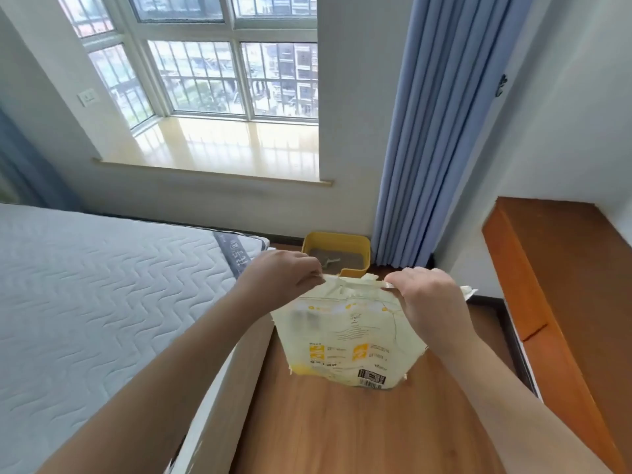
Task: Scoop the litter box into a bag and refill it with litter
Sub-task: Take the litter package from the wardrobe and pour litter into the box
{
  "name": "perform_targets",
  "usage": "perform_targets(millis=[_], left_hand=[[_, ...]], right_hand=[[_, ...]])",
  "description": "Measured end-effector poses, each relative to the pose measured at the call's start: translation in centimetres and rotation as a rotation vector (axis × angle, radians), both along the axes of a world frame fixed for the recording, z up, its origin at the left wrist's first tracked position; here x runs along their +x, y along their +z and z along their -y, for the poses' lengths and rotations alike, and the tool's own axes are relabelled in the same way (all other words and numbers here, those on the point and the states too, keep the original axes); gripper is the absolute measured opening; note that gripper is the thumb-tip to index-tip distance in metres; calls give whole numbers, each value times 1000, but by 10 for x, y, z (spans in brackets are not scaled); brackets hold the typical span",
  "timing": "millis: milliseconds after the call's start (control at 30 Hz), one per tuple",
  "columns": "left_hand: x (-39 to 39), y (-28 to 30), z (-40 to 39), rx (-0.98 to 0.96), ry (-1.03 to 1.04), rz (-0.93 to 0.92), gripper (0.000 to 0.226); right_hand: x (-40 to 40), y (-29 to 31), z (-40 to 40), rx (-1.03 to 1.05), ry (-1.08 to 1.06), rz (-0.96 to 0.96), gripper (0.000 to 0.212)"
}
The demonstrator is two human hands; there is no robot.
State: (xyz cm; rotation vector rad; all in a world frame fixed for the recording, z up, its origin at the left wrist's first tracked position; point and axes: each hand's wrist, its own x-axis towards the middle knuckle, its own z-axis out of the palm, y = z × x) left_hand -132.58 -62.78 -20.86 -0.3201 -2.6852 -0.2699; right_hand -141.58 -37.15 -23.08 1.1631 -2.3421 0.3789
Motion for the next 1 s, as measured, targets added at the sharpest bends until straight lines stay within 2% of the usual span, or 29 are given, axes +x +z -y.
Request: perform_targets(millis=[167, 300, 433, 500, 567, 633, 767, 900, 933, 1000], left_hand=[[-41, -7, 11, 21, 2, -29, 27], [-74, -9, 33, 123, 106, -54, 22], [-112, -13, 71, 408, 185, -32, 27], [-130, -18, 92, 689, 228, -1, 21], [-145, -23, 109, 1037, 219, 67, 26], [-159, -32, 126, 1269, 171, 156, 32], [-192, -56, 154, 1335, 163, 337, 42], [-228, -66, 169, 1495, 239, 327, 66], [-239, -66, 171, 1532, 259, 297, 64], [-261, -63, 174, 1574, 294, 231, 46]], right_hand=[[-55, -6, 16, 5, -45, 18, 25], [-101, -6, 37, 25, -65, 45, 15], [-153, 4, 67, 6, -45, 41, 22], [-176, 9, 83, -6, -40, 33, 24], [-197, 12, 100, -30, -27, 47, 22], [-217, 16, 116, -59, -21, 63, 20], [-255, 25, 148, -93, -14, 102, 17], [-292, 35, 169, -121, -18, 188, 26], [-301, 37, 173, -130, -25, 210, 29], [-321, 37, 179, -151, -40, 260, 23]])
